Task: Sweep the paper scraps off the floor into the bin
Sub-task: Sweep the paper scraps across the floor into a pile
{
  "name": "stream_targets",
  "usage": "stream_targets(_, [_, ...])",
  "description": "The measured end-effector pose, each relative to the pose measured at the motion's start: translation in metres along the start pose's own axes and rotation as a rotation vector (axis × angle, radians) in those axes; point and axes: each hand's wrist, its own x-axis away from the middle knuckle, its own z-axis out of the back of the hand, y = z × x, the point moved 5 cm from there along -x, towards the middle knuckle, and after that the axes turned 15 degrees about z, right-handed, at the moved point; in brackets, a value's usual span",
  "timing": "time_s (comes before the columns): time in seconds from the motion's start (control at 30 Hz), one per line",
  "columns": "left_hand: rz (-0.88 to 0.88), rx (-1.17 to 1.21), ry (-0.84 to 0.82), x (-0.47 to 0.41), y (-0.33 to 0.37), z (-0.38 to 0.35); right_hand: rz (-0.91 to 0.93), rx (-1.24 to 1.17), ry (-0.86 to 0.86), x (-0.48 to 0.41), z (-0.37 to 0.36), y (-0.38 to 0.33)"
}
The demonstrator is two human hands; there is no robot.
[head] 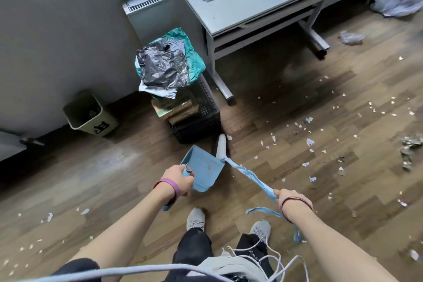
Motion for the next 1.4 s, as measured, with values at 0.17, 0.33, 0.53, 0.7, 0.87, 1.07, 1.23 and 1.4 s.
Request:
stream_targets(0.17, [-0.081,-0.103,-0.070,0.021,0.068,-0.111,-0.132,-0.116,-0.003,0.028,-0.006,0.116])
stream_targets(0.33, [-0.188,-0.289,-0.202,0.055,0.138,-0.237,-0.316,-0.281,-0.004,0.076,-0.036,0.240])
stream_targets(0.53, [-0.265,-0.480,-0.393,0.095,0.178,-0.369,-0.495,-0.418,-0.017,0.135,-0.105,0.342])
stream_targets(0.7, [-0.254,-0.444,-0.417,0.120,0.193,-0.396,-0.493,-0.490,0.050,0.151,-0.122,0.377])
stream_targets(0.87, [-0.225,-0.375,-0.315,0.117,0.219,-0.348,-0.384,-0.509,0.147,0.132,-0.063,0.360])
stream_targets(1.07, [-0.266,-0.231,-0.130,0.097,0.263,-0.253,-0.236,-0.545,0.232,0.066,0.032,0.298])
stream_targets(1.23, [-0.321,-0.185,0.039,0.057,0.315,-0.172,-0.166,-0.578,0.257,-0.001,0.125,0.255])
stream_targets(1.4, [-0.271,-0.143,0.093,-0.002,0.372,-0.101,-0.110,-0.522,0.251,-0.074,0.221,0.211])
